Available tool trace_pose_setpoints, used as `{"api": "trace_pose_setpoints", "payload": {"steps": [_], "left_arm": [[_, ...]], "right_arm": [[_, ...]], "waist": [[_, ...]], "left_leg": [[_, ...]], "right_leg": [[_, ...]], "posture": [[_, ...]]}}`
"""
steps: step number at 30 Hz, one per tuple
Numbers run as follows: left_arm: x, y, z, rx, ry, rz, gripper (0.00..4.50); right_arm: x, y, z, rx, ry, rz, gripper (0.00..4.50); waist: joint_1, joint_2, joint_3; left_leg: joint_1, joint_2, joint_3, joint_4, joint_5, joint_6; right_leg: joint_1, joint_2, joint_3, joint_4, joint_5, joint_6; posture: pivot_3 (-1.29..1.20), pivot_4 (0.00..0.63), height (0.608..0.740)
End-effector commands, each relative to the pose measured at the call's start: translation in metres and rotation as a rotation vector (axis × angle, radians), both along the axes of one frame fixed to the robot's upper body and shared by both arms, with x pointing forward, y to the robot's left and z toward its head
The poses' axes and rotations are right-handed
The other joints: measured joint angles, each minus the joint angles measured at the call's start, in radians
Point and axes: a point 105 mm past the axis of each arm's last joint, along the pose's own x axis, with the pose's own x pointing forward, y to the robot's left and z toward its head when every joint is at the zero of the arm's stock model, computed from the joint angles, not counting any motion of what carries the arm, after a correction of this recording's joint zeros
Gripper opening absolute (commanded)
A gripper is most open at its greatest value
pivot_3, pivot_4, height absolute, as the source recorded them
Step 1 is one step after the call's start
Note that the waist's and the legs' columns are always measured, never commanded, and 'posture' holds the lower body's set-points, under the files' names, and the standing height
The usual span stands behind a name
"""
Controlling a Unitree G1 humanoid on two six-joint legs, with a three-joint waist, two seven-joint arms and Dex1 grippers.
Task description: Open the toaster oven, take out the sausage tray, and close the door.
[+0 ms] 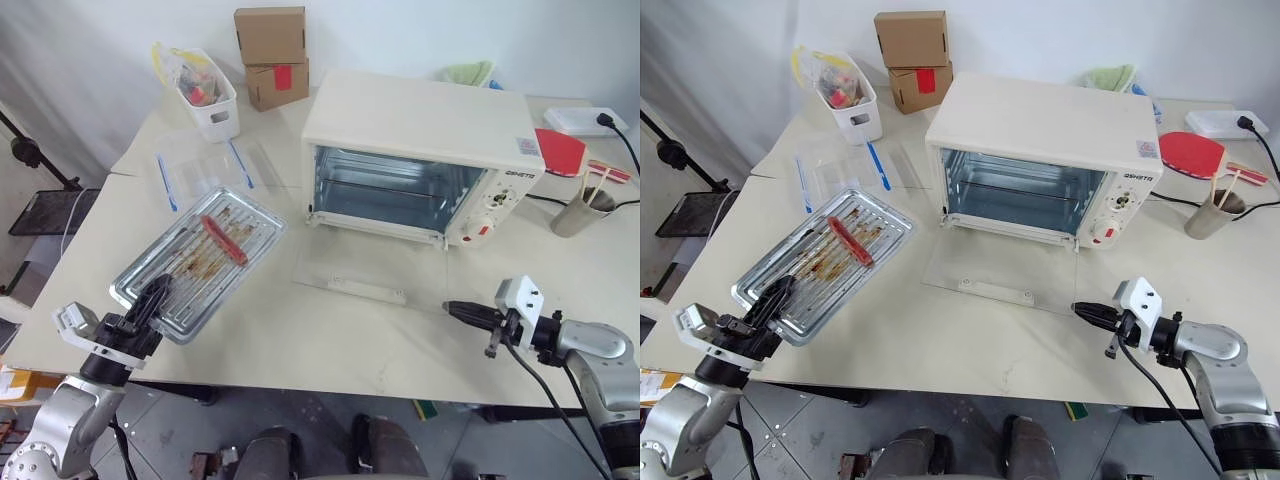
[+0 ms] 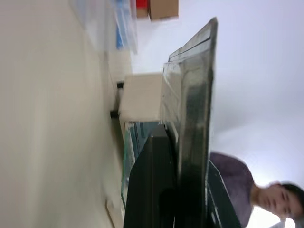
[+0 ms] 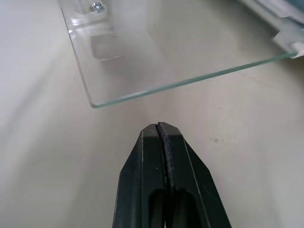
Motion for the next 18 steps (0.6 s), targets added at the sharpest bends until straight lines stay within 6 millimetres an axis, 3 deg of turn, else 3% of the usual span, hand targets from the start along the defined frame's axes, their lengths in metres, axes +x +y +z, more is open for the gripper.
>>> {"api": "trace_pose_setpoints", "payload": {"steps": [1,4,8,14,18], "left_arm": [[-0.006,0.001,0.014,0.004,-0.043,0.069,0.0],[-0.007,-0.001,0.014,-0.005,-0.036,0.089,0.0],[-0.008,-0.001,0.015,-0.004,-0.038,0.107,0.0],[-0.011,-0.007,0.011,0.019,-0.01,0.079,0.0],[-0.009,-0.02,0.008,0.045,-0.001,-0.006,0.0]], "right_arm": [[0.002,0.016,0.015,0.09,-0.03,0.056,0.02],[0.007,0.02,0.037,0.175,-0.091,0.054,0.02],[0.014,0.016,0.084,0.352,-0.238,-0.031,0.02],[0.011,0.013,0.138,0.51,-0.414,-0.089,0.02],[-0.008,0.021,0.134,0.446,-0.363,0.018,0.02]], "waist": [[0.0,0.0,0.0],[0.001,0.0,0.0],[0.002,0.0,0.0],[0.005,0.0,0.0],[0.02,0.0,0.0]], "left_leg": [[0.0,0.0,0.0,0.0,0.0,0.0],[0.0,0.0,0.0,0.0,-0.001,-0.001],[-0.001,0.0,0.0,0.0,-0.002,-0.002],[-0.001,0.0,0.0,0.0,-0.004,-0.003],[-0.002,0.0,0.0,-0.002,-0.004,-0.002]], "right_leg": [[0.0,0.0,0.0,0.0,0.0,0.0],[0.0,0.0,0.0,0.0,0.0,0.0],[0.0,0.0,0.0,0.0,0.0,0.0],[-0.001,0.0,0.0,-0.002,0.0,0.0],[-0.001,0.0,-0.001,-0.003,0.0,0.0]], "posture": [[0.0,0.15,0.74],[0.0,0.15,0.74],[0.0,0.15,0.74],[0.0,0.15,0.74],[0.0,0.15,0.74]]}}
